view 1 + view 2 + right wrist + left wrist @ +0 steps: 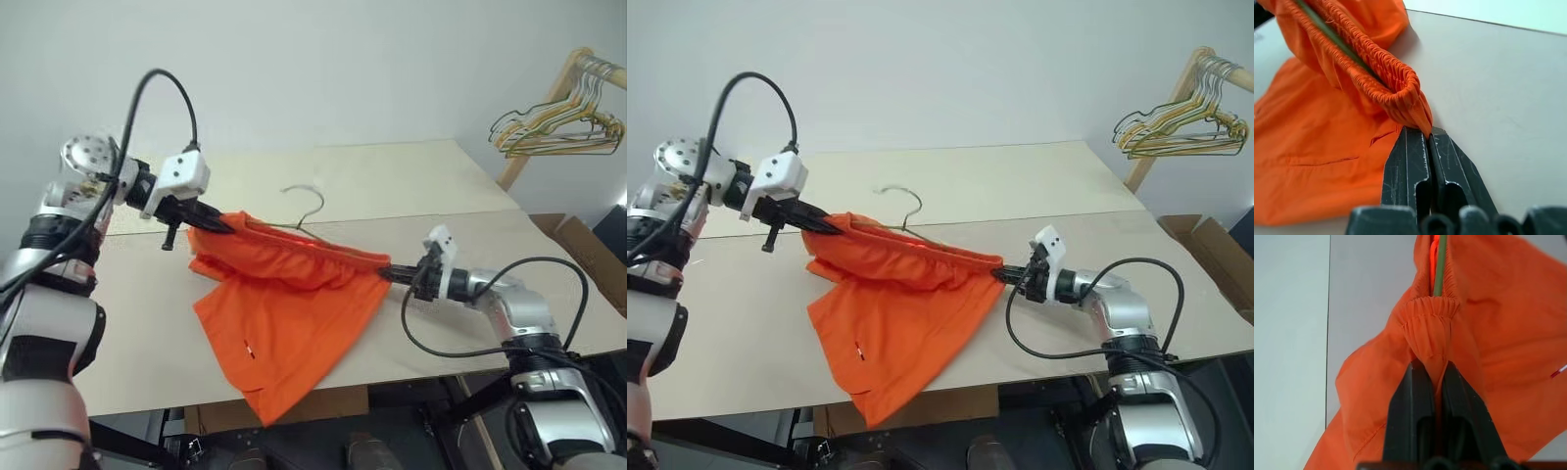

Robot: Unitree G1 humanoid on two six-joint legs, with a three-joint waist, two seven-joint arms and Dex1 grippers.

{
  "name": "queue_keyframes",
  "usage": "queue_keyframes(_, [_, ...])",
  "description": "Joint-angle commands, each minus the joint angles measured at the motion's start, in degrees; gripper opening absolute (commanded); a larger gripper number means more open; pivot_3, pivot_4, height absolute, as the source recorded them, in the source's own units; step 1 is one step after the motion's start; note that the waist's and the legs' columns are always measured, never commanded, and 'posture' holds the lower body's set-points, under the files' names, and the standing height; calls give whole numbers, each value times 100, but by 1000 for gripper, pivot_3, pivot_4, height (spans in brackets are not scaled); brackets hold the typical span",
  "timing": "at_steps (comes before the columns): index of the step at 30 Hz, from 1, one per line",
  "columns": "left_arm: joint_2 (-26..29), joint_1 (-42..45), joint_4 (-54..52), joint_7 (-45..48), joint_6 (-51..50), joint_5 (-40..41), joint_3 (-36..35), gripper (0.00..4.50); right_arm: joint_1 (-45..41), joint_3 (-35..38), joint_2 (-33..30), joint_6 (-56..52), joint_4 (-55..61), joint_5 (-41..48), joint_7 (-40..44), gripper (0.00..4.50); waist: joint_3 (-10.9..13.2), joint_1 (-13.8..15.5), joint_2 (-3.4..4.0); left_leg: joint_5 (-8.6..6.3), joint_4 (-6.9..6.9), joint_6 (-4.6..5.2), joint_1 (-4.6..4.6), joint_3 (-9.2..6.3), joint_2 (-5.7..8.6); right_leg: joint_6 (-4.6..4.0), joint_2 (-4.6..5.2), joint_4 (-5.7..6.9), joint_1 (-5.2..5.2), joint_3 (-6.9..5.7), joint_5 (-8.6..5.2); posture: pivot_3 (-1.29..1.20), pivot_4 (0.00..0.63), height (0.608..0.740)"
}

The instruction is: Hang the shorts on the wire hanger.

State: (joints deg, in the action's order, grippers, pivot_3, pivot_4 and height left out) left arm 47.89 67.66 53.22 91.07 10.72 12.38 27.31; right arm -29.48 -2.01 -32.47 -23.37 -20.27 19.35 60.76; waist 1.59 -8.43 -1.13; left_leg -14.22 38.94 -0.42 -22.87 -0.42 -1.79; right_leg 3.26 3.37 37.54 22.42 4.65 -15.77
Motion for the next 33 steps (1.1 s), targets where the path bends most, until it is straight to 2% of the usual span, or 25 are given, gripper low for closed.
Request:
queue_keyframes(1, [11,138,127,-229,127,-290,-484,0,-4,85,-677,556,662,-396,131,20,3,10,4,0,1,0,-2,0,0,1,1,0,1,0,0,-113,0,740])
queue_keyframes(5, [-253,98,133,-421,206,-487,-747,0,-280,-138,-1068,758,1320,-745,157,20,3,-3,4,0,3,0,-3,3,1,2,2,0,6,1,-1,-124,0,740])
queue_keyframes(12, [-611,23,116,-534,353,-556,-1223,0,-889,-410,-1257,1180,1696,-1248,158,20,3,-44,4,0,0,0,-1,3,-4,0,-2,1,10,2,-3,-141,0,740])
queue_keyframes(20, [-808,-227,-100,-382,386,-632,-1476,0,-1084,-655,-1099,1669,1624,-1624,87,20,3,-36,4,0,3,0,-1,4,1,0,4,3,8,2,-3,-132,0,740])
queue_keyframes(33, [-1101,-428,-499,-308,199,-543,-1725,0,-1189,-867,-897,2111,1607,-1750,297,20,3,-35,4,0,3,0,0,2,1,-1,4,9,5,1,-2,-132,0,740])
